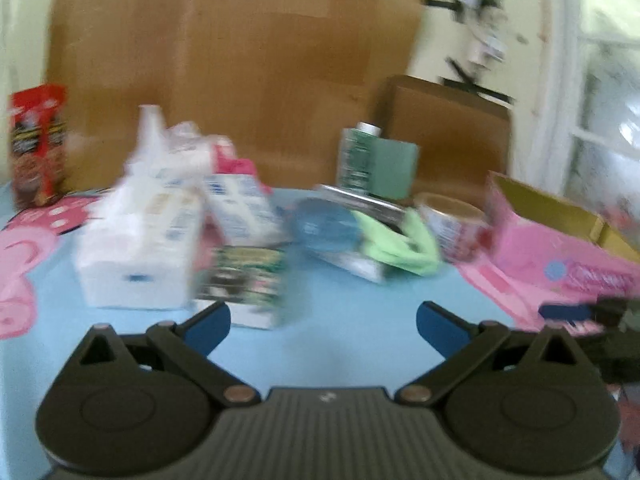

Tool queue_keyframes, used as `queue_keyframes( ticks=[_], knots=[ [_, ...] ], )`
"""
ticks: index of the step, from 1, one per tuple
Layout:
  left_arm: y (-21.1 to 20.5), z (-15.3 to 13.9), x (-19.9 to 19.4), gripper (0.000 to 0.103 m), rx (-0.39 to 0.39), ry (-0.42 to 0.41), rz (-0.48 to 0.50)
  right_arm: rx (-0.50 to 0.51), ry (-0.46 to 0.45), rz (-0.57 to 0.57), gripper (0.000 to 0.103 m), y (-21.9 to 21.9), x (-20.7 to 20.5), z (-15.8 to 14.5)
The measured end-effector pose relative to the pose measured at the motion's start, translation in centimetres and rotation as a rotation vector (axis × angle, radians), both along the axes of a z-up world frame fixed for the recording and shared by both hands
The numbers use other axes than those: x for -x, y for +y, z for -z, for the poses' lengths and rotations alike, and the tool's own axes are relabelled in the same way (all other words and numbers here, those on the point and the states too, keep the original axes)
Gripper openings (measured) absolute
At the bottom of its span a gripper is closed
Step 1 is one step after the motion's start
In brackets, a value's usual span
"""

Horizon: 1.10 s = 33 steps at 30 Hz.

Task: Organize soft objects
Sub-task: 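Move the left tool toward the green patterned tissue pack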

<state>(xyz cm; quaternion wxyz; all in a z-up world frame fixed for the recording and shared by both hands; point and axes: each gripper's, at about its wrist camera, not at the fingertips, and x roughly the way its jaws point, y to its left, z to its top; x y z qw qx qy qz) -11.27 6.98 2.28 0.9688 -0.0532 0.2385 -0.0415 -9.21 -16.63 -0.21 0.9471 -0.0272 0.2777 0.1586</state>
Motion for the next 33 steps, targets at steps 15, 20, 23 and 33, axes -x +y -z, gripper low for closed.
queue_keyframes(
  ticks=[15, 20, 23, 33],
  knots=[
    [8.7, 0.2, -0.8, 0.102, 0.123, 0.066, -0.180, 0.045, 0.024, -0.443, 0.069, 15.5, -4.5, -0.3],
    [10.6, 0.7, -0.7, 0.103, 0.136, 0.093, -0.263, 0.050, 0.036, -0.451, 0.084, 18.1, -5.0, -0.3],
    [11.3, 1.3, -1.0, 0.103, 0.158, 0.122, -0.288, 0.035, 0.061, -0.435, 0.080, 18.3, -5.2, 0.0],
    [11.2, 1.6, -1.4, 0.103, 0.139, 0.132, -0.290, 0.013, 0.032, -0.420, 0.055, 15.9, -3.4, -0.1]
  ],
)
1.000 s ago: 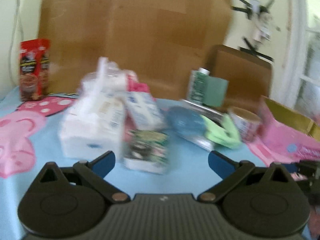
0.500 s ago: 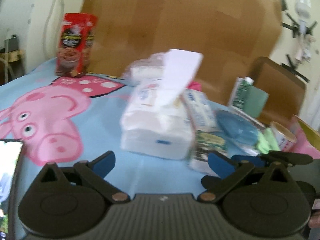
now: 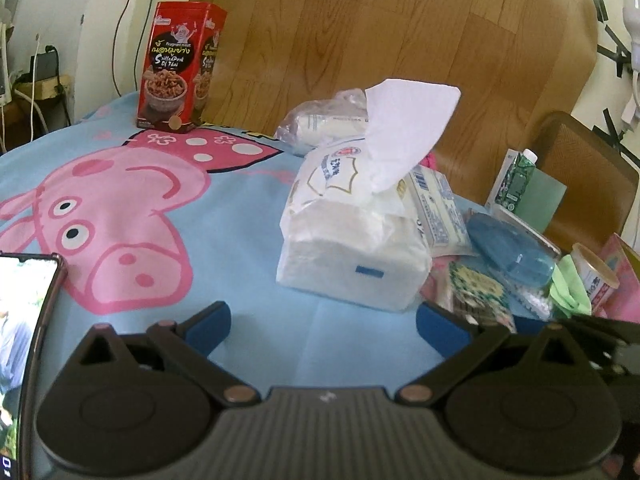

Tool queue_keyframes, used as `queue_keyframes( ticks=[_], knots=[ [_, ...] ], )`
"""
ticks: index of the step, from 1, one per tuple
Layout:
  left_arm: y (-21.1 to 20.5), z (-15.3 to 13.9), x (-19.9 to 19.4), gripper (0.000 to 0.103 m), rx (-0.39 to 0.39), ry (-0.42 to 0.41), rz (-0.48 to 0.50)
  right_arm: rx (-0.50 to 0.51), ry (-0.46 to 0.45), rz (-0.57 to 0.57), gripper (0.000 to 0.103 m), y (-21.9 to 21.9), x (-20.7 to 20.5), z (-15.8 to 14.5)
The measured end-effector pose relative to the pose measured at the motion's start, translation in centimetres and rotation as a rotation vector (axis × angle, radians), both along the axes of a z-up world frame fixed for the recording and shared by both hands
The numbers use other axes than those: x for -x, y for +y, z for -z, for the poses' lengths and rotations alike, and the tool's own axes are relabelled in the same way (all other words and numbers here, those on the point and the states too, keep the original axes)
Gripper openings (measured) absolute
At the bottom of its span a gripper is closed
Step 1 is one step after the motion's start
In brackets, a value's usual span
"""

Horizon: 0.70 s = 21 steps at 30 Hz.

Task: Organize soft objects
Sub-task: 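Move the left tool toward the green patterned tissue pack, then grasp the green patterned tissue pack with the left tool and lift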

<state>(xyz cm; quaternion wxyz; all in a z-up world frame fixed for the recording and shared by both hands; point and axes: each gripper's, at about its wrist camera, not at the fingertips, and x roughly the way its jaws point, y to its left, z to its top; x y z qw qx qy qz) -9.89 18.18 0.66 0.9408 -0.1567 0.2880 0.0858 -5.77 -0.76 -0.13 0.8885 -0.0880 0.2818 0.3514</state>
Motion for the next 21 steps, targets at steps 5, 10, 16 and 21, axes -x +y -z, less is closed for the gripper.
queue_keyframes(
  ticks=[5, 10, 16, 21],
  knots=[
    [-0.4, -0.1, -0.1, 0.102, -0.016, 0.009, 0.038, 0.036, -0.027, -0.007, 0.055, -2.6, 2.3, -0.2],
    [-2.7, -0.5, 0.4, 0.102, 0.020, 0.000, 0.192, 0.015, -0.006, 0.045, 0.056, -6.8, 5.1, -0.1],
    [-8.0, -1.6, 0.6, 0.102, 0.044, -0.008, 0.428, -0.013, -0.003, 0.137, 0.068, -9.5, 6.8, 0.4],
    [-11.7, -0.8, 0.0, 0.087, 0.081, 0.081, 0.543, -0.020, -0.032, 0.129, 0.067, -9.6, 7.4, 1.1]
  ],
)
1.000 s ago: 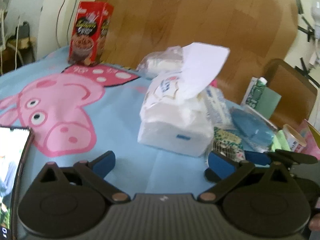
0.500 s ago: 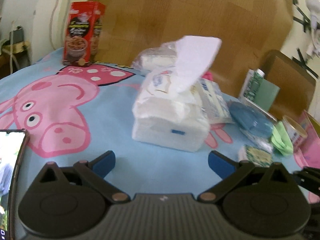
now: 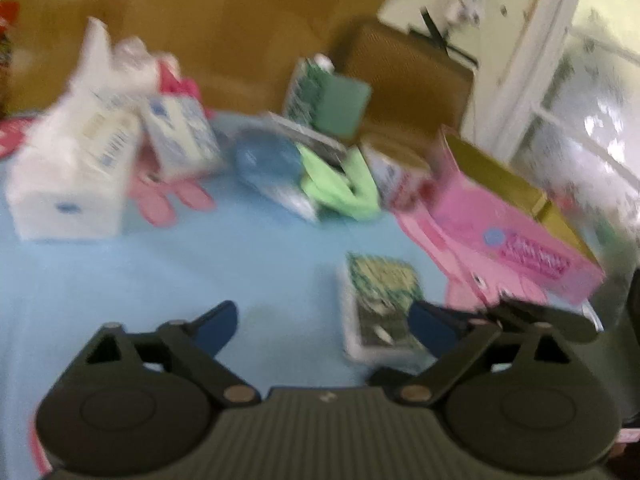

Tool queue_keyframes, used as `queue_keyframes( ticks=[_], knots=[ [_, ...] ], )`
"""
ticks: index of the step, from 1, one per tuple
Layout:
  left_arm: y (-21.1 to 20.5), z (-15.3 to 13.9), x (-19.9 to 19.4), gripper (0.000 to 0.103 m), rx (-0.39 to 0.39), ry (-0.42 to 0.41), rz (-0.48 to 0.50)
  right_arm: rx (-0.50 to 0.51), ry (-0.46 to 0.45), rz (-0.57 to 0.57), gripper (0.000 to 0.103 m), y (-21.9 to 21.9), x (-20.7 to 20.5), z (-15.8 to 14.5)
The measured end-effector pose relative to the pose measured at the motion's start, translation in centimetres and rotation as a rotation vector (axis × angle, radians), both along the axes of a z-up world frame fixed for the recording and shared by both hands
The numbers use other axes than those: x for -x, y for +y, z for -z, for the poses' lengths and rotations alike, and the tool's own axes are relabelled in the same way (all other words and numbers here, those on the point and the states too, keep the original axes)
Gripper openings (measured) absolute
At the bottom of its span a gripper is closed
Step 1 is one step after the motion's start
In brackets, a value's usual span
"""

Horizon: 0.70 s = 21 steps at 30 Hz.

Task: Organize soft objects
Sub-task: 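Grasp the green patterned tissue pack with the left tool and lift, then lower the tissue pack into the pink tin and open the left tool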

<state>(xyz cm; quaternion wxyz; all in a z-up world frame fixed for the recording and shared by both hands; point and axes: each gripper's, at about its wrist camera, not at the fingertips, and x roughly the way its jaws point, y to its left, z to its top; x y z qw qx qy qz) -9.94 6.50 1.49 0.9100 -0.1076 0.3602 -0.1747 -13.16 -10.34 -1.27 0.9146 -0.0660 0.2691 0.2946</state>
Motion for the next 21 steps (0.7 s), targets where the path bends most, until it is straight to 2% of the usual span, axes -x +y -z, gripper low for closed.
queue_keyframes(
  ticks=[1, 2, 4, 5, 6, 9, 11, 14, 17, 21],
  knots=[
    [-0.4, 0.2, 0.0, 0.087, -0.008, 0.008, 0.005, -0.005, -0.005, -0.016, 0.056, 0.0, 0.1, 0.0],
    [-0.8, 0.1, 0.2, 0.084, -0.024, -0.005, 0.001, -0.008, -0.014, -0.025, 0.052, 0.0, 0.2, 0.1],
    [-1.6, 0.0, 0.1, 0.074, -0.018, 0.010, 0.040, -0.009, -0.031, -0.027, 0.047, 0.0, 0.5, 0.2],
    [-2.0, -0.1, 0.1, 0.065, 0.003, 0.024, 0.069, -0.014, -0.039, -0.026, 0.046, -0.1, 0.6, 0.2],
    [-2.8, -0.3, -0.2, 0.064, 0.013, 0.041, 0.097, -0.023, -0.054, -0.019, 0.045, -0.4, 0.8, 0.1],
    [-5.4, -1.7, -0.8, 0.064, -0.051, -0.014, 0.136, -0.031, -0.146, 0.041, 0.044, -1.8, 1.4, -0.7],
    [-7.2, -2.7, -1.3, 0.064, -0.062, -0.045, 0.174, -0.062, -0.179, 0.098, 0.044, -3.5, 1.5, -1.2],
    [-10.8, -4.7, -2.4, 0.064, -0.071, -0.108, 0.250, -0.087, -0.250, 0.205, 0.044, -6.7, 1.4, -2.3],
    [-15.9, -6.6, -3.6, 0.064, -0.109, -0.208, 0.327, -0.073, -0.325, 0.316, 0.044, -9.9, 0.8, -3.7],
    [-21.7, -7.7, -5.3, 0.067, -0.115, -0.288, 0.400, -0.083, -0.364, 0.450, 0.044, -14.8, -0.6, -5.0]
  ],
)
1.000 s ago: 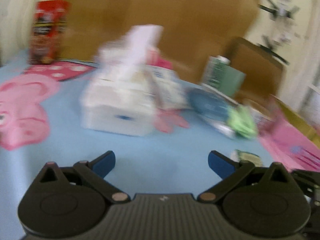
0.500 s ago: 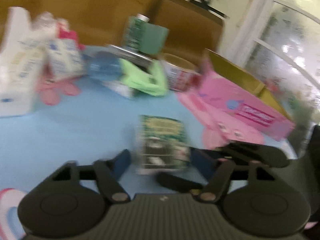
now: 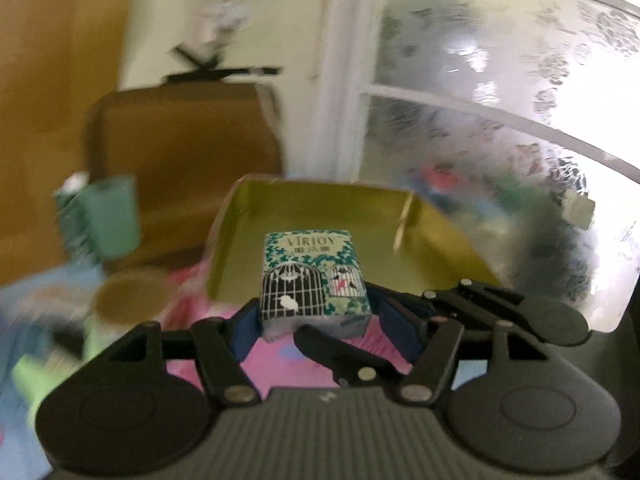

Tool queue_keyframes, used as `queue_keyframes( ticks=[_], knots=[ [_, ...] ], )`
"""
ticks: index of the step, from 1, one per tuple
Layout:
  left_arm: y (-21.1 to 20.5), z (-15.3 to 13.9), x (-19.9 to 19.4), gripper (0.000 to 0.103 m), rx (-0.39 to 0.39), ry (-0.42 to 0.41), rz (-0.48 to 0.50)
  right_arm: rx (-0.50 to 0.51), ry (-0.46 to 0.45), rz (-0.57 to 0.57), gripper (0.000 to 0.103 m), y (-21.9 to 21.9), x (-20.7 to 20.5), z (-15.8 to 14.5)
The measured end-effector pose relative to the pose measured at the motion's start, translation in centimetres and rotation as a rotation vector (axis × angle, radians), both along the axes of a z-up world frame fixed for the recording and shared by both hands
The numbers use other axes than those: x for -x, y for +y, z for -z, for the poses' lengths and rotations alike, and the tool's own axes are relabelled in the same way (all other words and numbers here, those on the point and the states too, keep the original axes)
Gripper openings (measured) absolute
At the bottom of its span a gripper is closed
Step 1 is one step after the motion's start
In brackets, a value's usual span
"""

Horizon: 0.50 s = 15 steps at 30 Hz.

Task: Organize soft objects
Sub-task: 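Lower the tissue pack into the pink tin and open the left tool, then move the left tool to the light-green cloth on the table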

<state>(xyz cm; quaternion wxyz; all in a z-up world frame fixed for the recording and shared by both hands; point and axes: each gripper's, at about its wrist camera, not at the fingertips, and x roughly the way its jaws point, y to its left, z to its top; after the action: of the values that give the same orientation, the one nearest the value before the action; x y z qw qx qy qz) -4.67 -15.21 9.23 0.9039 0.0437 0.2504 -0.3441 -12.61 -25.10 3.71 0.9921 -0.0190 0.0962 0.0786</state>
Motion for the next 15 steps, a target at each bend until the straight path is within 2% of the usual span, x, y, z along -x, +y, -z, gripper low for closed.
queue_keyframes(
  ticks=[2, 5, 7, 9, 11, 15],
  knots=[
    [-1.8, 0.0, -0.9, 0.072, 0.008, -0.001, 0.026, 0.012, -0.001, 0.069, 0.040, -1.7, -0.9, 0.1],
    [-3.4, 0.5, -1.5, 0.074, 0.012, 0.010, 0.027, 0.027, 0.032, 0.180, 0.042, -4.3, -3.0, 0.8],
    [-3.1, 1.0, -1.4, 0.078, 0.022, 0.016, 0.018, 0.026, 0.078, 0.232, 0.061, -5.7, -3.9, 1.6],
    [-2.0, 1.4, -0.8, 0.082, 0.018, 0.003, -0.001, 0.029, 0.082, 0.282, 0.063, -6.4, -3.9, 2.1],
    [-0.1, 1.5, -0.5, 0.082, 0.026, -0.013, -0.035, 0.017, 0.072, 0.301, 0.073, -6.5, -3.5, 2.2],
    [6.0, 1.9, 0.8, 0.089, 0.097, -0.033, -0.133, -0.020, 0.029, 0.279, 0.077, -5.1, -3.1, 1.6]
  ],
)
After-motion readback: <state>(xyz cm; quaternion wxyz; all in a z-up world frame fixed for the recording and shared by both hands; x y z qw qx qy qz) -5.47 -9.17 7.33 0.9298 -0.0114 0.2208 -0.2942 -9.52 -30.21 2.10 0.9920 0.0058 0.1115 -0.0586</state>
